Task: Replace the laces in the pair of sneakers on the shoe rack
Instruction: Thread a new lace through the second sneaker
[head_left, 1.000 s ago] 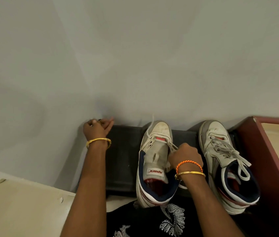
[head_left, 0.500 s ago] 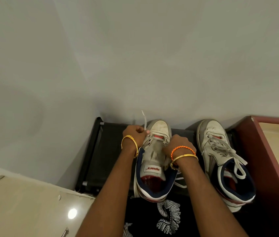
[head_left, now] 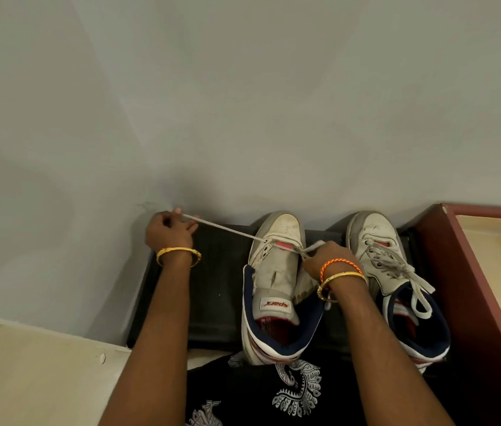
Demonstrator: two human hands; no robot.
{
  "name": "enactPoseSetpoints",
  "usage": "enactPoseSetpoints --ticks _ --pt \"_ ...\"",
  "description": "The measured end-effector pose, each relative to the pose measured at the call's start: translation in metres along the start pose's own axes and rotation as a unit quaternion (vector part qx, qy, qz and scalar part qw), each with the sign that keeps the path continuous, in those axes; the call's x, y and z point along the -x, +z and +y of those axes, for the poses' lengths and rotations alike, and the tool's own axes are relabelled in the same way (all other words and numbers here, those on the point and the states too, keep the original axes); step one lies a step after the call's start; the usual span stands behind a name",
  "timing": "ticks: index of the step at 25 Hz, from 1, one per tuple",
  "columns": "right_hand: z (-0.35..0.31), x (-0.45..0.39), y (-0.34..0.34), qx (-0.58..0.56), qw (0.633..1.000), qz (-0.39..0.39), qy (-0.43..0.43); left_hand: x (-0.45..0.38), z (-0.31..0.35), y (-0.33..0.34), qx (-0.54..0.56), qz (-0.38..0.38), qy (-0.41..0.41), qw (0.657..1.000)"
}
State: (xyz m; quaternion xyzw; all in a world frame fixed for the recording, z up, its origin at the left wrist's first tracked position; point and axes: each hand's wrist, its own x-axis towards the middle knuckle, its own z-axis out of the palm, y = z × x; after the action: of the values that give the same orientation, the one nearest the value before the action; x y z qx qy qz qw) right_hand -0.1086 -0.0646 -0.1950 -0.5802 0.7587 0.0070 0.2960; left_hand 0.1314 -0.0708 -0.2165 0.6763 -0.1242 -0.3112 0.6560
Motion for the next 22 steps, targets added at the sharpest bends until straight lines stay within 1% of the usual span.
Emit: enactPoseSetpoints --ticks 2,3,4,5,6,7,8,9,10,11,12,13,14,18,20,22 --pt "0.005 -0.001 -0.002 0.007 1.0 0.012 0.008 -0.01 0.001 -0.011 0.012 0.054 0.007 0.998" --pt "0.006 0.0 -0.002 0.014 1.0 0.009 0.003 -0.01 -0.001 -0.012 0.005 0.061 -0.01 0.998" --pt "0.006 -0.001 -0.003 0.019 1.0 0.002 -0.007 -0.008 -0.003 -0.009 -0.008 0.045 -0.051 0.998" --pt "0.005 -0.002 -0.003 0.021 1.0 -0.008 -0.018 -0.002 -0.004 -0.005 -0.042 0.005 -0.111 0.993" --pt "0.005 -0.003 -0.003 0.019 0.999 -0.02 -0.028 0.008 -0.004 0.001 -0.108 -0.057 -0.173 0.977" --pt "0.005 -0.005 -0.003 0.013 0.999 -0.033 -0.037 0.02 -0.005 0.008 -0.187 -0.129 -0.219 0.949" --pt "0.006 -0.006 -0.003 0.007 0.998 -0.043 -0.041 0.034 -0.006 0.015 -0.249 -0.198 -0.242 0.917" --pt "0.006 -0.009 -0.002 -0.001 0.998 -0.047 -0.044 0.047 -0.008 0.023 -0.279 -0.254 -0.243 0.893" --pt "0.006 -0.011 0.0 -0.006 0.998 -0.05 -0.048 0.055 -0.012 0.032 -0.288 -0.291 -0.224 0.884" --pt "0.006 -0.012 0.002 -0.006 0.997 -0.052 -0.055 0.062 -0.016 0.04 -0.294 -0.308 -0.189 0.885" --pt "0.006 -0.014 0.003 -0.006 0.997 -0.056 -0.059 0.066 -0.018 0.047 -0.3 -0.309 -0.152 0.89" --pt "0.006 -0.016 0.004 -0.008 0.996 -0.059 -0.061 0.067 -0.021 0.052 -0.301 -0.295 -0.129 0.898" --pt "0.006 -0.018 0.005 -0.01 0.996 -0.064 -0.057 0.065 -0.025 0.055 -0.29 -0.278 -0.126 0.907" --pt "0.008 -0.023 0.005 -0.017 0.996 -0.078 -0.037 0.058 -0.032 0.051 -0.173 -0.247 -0.188 0.935" --pt "0.008 -0.023 0.004 -0.009 0.996 -0.086 -0.029 0.05 -0.029 0.049 -0.125 -0.195 -0.177 0.957" --pt "0.009 -0.024 0.003 -0.003 0.996 -0.09 -0.025 0.032 -0.021 0.042 -0.087 -0.112 -0.132 0.981"
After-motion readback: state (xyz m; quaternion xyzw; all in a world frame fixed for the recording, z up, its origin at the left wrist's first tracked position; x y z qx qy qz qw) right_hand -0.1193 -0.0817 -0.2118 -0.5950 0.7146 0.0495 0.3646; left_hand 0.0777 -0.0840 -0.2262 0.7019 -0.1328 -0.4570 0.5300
